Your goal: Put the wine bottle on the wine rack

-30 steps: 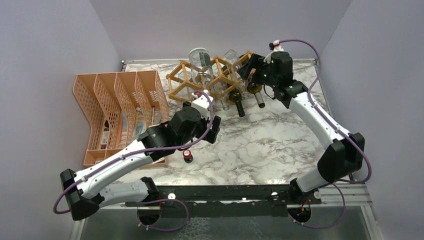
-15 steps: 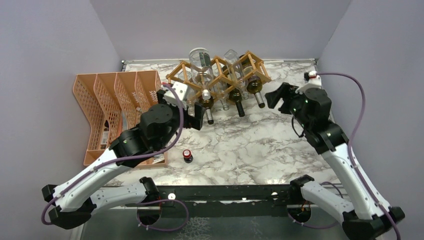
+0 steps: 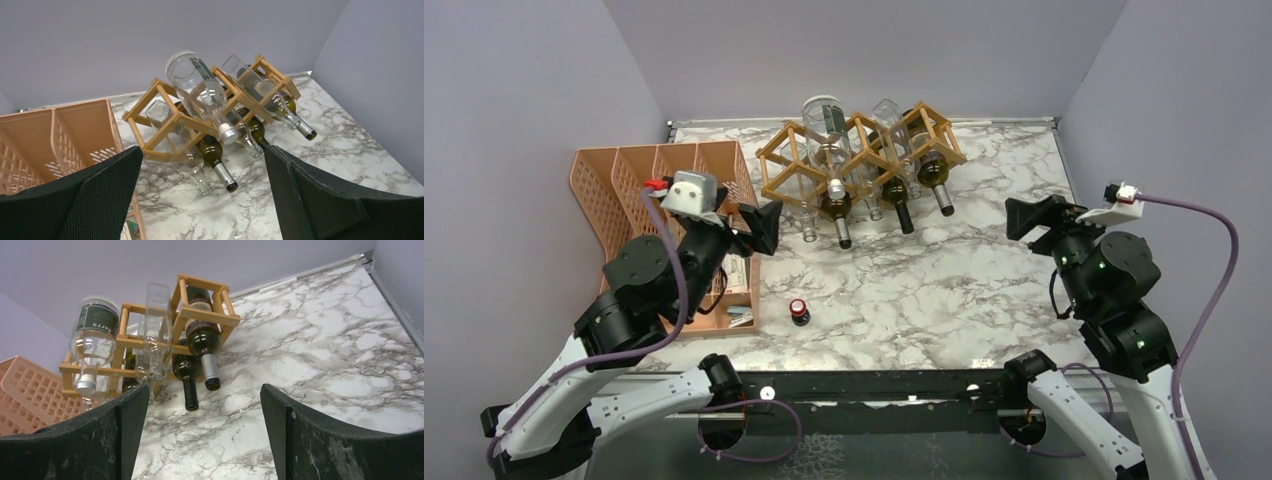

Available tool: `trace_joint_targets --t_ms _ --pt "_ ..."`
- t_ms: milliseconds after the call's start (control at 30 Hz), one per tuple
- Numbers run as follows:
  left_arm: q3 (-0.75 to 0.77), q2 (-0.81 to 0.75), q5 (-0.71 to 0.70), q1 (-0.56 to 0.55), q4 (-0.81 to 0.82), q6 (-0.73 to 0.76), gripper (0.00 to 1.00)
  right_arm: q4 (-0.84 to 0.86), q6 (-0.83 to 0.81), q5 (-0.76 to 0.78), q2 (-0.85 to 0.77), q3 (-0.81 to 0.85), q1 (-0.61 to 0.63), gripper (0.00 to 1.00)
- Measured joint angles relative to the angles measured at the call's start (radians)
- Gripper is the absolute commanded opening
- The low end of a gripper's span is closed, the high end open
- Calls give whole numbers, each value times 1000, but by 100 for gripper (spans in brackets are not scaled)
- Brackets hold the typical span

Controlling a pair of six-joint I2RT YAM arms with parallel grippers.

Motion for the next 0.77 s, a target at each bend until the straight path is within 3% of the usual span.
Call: trace_joint_targets --t_ms 767 --pt "43 -66 -67 0 4 76 99 -61 -11 21 -100 178 0 88"
